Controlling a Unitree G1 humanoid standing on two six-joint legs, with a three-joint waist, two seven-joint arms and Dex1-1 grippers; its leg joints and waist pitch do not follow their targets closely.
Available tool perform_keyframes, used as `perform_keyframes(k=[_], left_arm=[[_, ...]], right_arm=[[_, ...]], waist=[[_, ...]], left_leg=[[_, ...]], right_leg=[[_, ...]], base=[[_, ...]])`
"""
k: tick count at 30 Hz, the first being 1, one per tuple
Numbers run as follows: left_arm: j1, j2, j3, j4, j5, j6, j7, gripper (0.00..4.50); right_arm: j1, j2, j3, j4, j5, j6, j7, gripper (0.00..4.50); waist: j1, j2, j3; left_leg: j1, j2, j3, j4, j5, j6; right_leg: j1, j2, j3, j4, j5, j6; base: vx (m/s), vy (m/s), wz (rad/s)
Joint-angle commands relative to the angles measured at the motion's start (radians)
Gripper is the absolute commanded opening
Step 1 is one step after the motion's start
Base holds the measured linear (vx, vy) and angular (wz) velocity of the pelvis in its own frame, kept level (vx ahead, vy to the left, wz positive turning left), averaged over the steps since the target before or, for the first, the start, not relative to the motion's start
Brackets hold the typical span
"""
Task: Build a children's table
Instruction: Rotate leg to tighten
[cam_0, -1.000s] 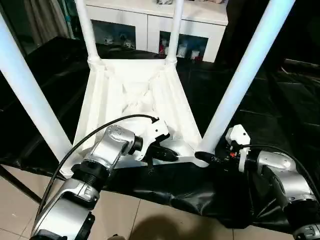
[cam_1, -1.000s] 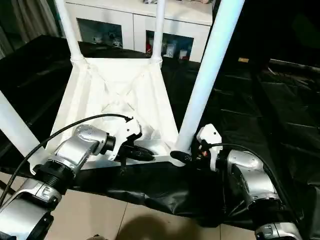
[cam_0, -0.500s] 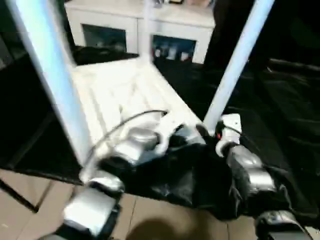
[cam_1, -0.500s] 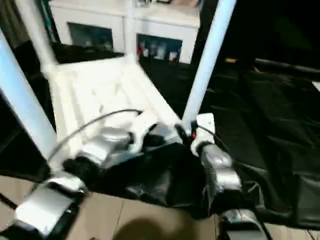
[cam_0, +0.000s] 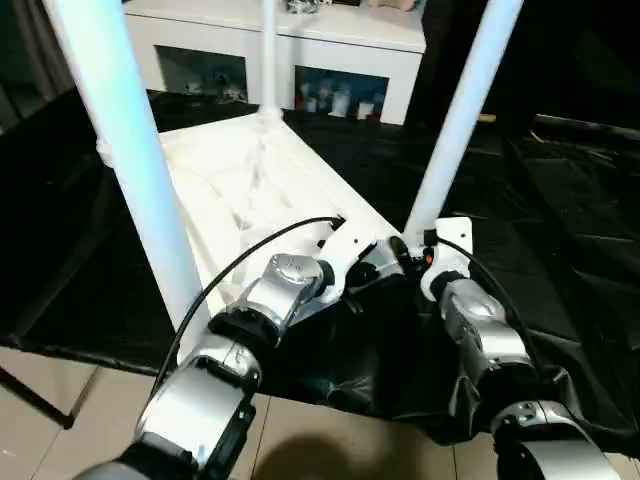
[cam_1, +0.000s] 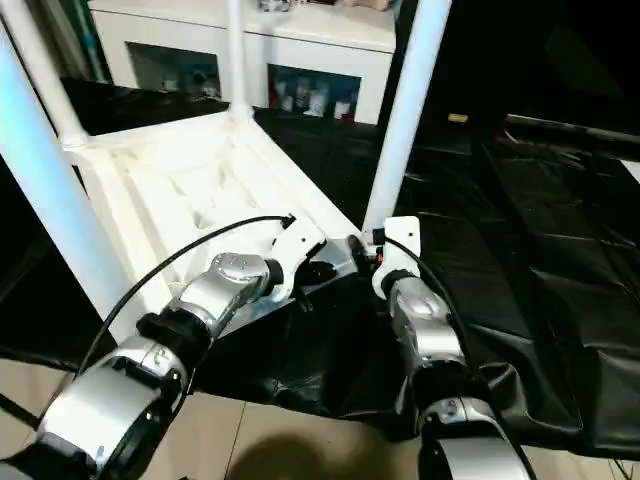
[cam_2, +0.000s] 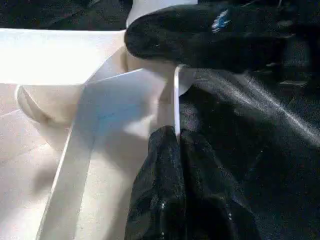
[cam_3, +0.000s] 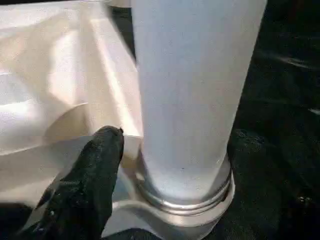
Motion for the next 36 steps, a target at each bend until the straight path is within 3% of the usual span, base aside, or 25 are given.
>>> perform_keyframes(k=[1, 2, 5, 8, 13, 17, 23, 25, 28, 29, 36], left_arm=[[0.014, 0.018, -0.018, 0.025, 0.022, 0.016, -0.053, 0.0], [0.029, 0.044, -0.041, 0.0, 0.024, 0.025, -0.141, 0.0], [0.053, 0.077, -0.068, -0.043, 0.02, 0.027, -0.253, 0.0], [0.075, 0.112, -0.084, -0.085, -0.001, 0.032, -0.372, 0.0], [0.108, 0.158, -0.104, -0.158, -0.026, -0.007, -0.513, 0.0], [0.141, 0.191, -0.116, -0.254, -0.058, 0.043, -0.615, 0.0], [0.153, 0.211, -0.12, -0.301, -0.057, 0.066, -0.638, 0.0], [0.155, 0.213, -0.12, -0.304, -0.055, 0.069, -0.639, 0.0], [0.165, 0.217, -0.122, -0.329, -0.056, 0.088, -0.643, 0.0], [0.168, 0.218, -0.123, -0.337, -0.057, 0.096, -0.643, 0.0], [0.174, 0.225, -0.129, -0.35, -0.058, 0.109, -0.65, 0.0]], right_arm=[[0.026, -0.033, 0.033, -0.042, 0.017, 0.023, 0.125, 3.58], [0.065, -0.105, 0.057, -0.097, 0.029, 0.041, 0.266, 3.58], [0.118, -0.179, 0.081, -0.175, 0.045, 0.058, 0.411, 3.58], [0.169, -0.258, 0.11, -0.243, 0.049, 0.056, 0.529, 3.58], [0.205, -0.315, 0.124, -0.303, 0.069, 0.074, 0.632, 3.58], [0.215, -0.323, 0.136, -0.334, 0.074, 0.092, 0.673, 3.58], [0.218, -0.319, 0.16, -0.349, 0.073, 0.116, 0.717, 3.58], [0.214, -0.317, 0.162, -0.342, 0.071, 0.12, 0.728, 3.24], [0.213, -0.318, 0.162, -0.34, 0.078, 0.129, 0.737, 3.19], [0.213, -0.32, 0.163, -0.341, 0.08, 0.132, 0.739, 2.89], [0.214, -0.319, 0.152, -0.337, 0.085, 0.138, 0.74, 2.62]], waist=[[0.009, -0.002, -0.051], [0.015, -0.004, -0.053], [0.022, -0.003, -0.051], [0.031, -0.005, -0.053], [0.037, -0.005, -0.049], [0.043, -0.002, -0.05], [0.054, -0.003, -0.052], [0.054, -0.005, -0.052], [0.053, -0.005, -0.052], [0.053, -0.004, -0.052], [0.052, -0.003, -0.054]], left_leg=[[-0.003, 0.004, 0.007, -0.069, -0.291, 0.067], [0.001, 0.005, 0.008, -0.066, -0.281, 0.076], [-0.007, 0.007, 0.008, -0.065, -0.241, 0.105], [0.002, 0.011, 0.01, -0.061, -0.232, 0.112], [0.005, 0.014, 0.011, -0.066, -0.264, 0.106], [0.011, 0.017, 0.014, -0.066, -0.269, 0.088], [0.008, 0.015, 0.015, -0.064, -0.229, 0.089], [0.007, 0.014, 0.015, -0.064, -0.227, 0.087], [0.007, 0.015, 0.015, -0.064, -0.229, 0.083], [0.007, 0.015, 0.014, -0.064, -0.223, 0.083], [0.007, 0.013, 0.015, -0.061, -0.205, 0.087]], right_leg=[[0.046, -0.033, 0.018, -0.08, -0.279, -0.175], [0.05, -0.033, 0.017, -0.082, -0.258, -0.18], [0.055, -0.033, 0.018, -0.072, -0.183, -0.206], [0.054, -0.034, 0.019, -0.07, -0.171, -0.225], [0.051, -0.034, 0.02, -0.072, -0.202, -0.238], [0.045, -0.034, 0.021, -0.068, -0.193, -0.245], [0.05, -0.034, 0.021, -0.06, -0.132, -0.251], [0.052, -0.034, 0.02, -0.06, -0.138, -0.245], [0.052, -0.035, 0.021, -0.061, -0.152, -0.24], [0.052, -0.036, 0.021, -0.06, -0.148, -0.24], [0.053, -0.032, 0.02, -0.057, -0.113, -0.248]], base=[[0.0, 0.0, 0.0], [0.0, 0.0, 0.0], [0.0, 0.0, 0.0], [0.0, 0.0, 0.0], [0.0, 0.0, 0.0], [0.0, 0.0, 0.0], [0.0, 0.0, 0.0], [0.0, 0.0, 0.0], [0.0, 0.0, 0.0], [0.0, 0.0, 0.0], [0.0, 0.0, 0.0]])
